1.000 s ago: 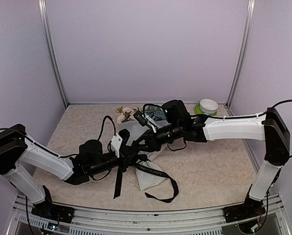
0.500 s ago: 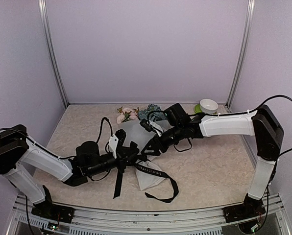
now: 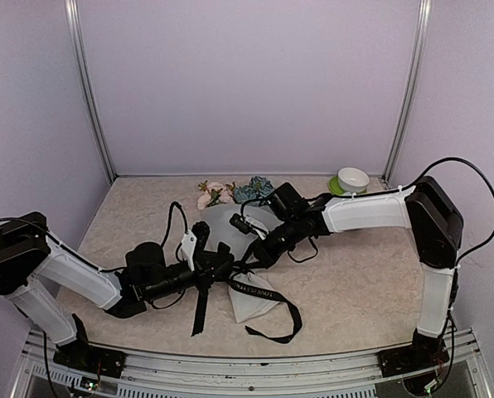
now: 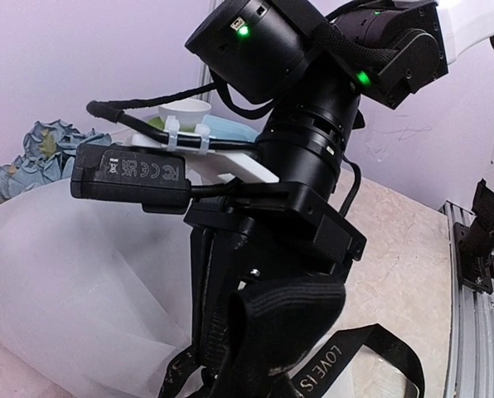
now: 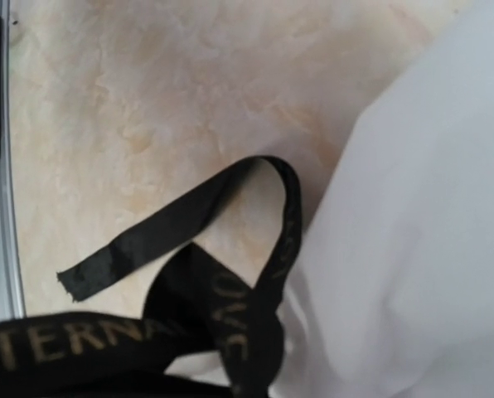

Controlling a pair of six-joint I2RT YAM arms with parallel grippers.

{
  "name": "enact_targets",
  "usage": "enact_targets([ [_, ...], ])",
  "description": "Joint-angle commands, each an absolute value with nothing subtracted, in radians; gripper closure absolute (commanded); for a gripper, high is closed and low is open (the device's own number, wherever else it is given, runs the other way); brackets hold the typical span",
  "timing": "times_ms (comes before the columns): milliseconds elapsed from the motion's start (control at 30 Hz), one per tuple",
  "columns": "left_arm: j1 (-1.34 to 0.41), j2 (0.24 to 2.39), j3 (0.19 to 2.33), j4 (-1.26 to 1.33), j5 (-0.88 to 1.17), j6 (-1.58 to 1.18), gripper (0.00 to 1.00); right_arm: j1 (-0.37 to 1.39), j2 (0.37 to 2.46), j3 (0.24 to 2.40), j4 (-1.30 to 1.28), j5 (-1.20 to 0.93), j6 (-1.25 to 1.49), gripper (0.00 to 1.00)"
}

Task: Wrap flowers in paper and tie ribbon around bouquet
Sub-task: Cross the half-tied ribbon over the folded bouquet.

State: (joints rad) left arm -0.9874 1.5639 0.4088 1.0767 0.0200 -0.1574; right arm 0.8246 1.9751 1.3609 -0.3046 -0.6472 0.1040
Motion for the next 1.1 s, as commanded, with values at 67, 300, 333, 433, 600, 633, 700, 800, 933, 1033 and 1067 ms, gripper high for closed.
enact_targets([
  [67, -0.977, 1.556, 0.359, 1.106, -0.001, -0.193, 1.0, 0.814, 1.899, 1.32, -0.269, -0.648, 0.133, 1.0],
  [300, -0.976, 1.564, 0.296, 1.166, -0.028, -0.259, 1.0, 0.798, 1.788, 1.165, -0.109, -0.731, 0.203, 1.0],
  [333, -0.975, 1.571, 0.299, 1.17, -0.019, -0.263, 1.0, 0.798, 1.784, 1.151, -0.098, -0.735, 0.208, 1.0],
  [433, -0.963, 1.601, 0.3, 1.192, -0.01, -0.294, 1.0, 0.798, 1.776, 1.116, -0.079, -0.747, 0.218, 1.0],
  [600, -0.887, 1.672, 0.313, 1.189, 0.056, -0.395, 0.9, 0.794, 1.786, 1.075, -0.021, -0.757, 0.248, 1.0],
  [633, -0.866, 1.688, 0.316, 1.189, 0.077, -0.421, 0.88, 0.795, 1.795, 1.077, -0.02, -0.76, 0.253, 1.0],
  [700, -0.83, 1.711, 0.314, 1.192, 0.101, -0.475, 0.85, 0.795, 1.805, 1.073, -0.008, -0.766, 0.264, 1.0],
  [800, -0.812, 1.723, 0.313, 1.177, 0.108, -0.508, 0.74, 0.794, 1.805, 1.063, 0.011, -0.773, 0.276, 1.0],
  [933, -0.813, 1.711, 0.293, 1.151, 0.056, -0.536, 0.49, 0.793, 1.805, 1.057, 0.025, -0.787, 0.285, 1.0],
  [1033, -0.813, 1.659, 0.229, 1.197, -0.067, -0.564, 0.37, 0.795, 1.805, 1.051, 0.03, -0.791, 0.289, 1.0],
  [1067, -0.812, 1.632, 0.204, 1.218, -0.105, -0.569, 0.35, 0.794, 1.805, 1.051, 0.03, -0.793, 0.288, 1.0],
])
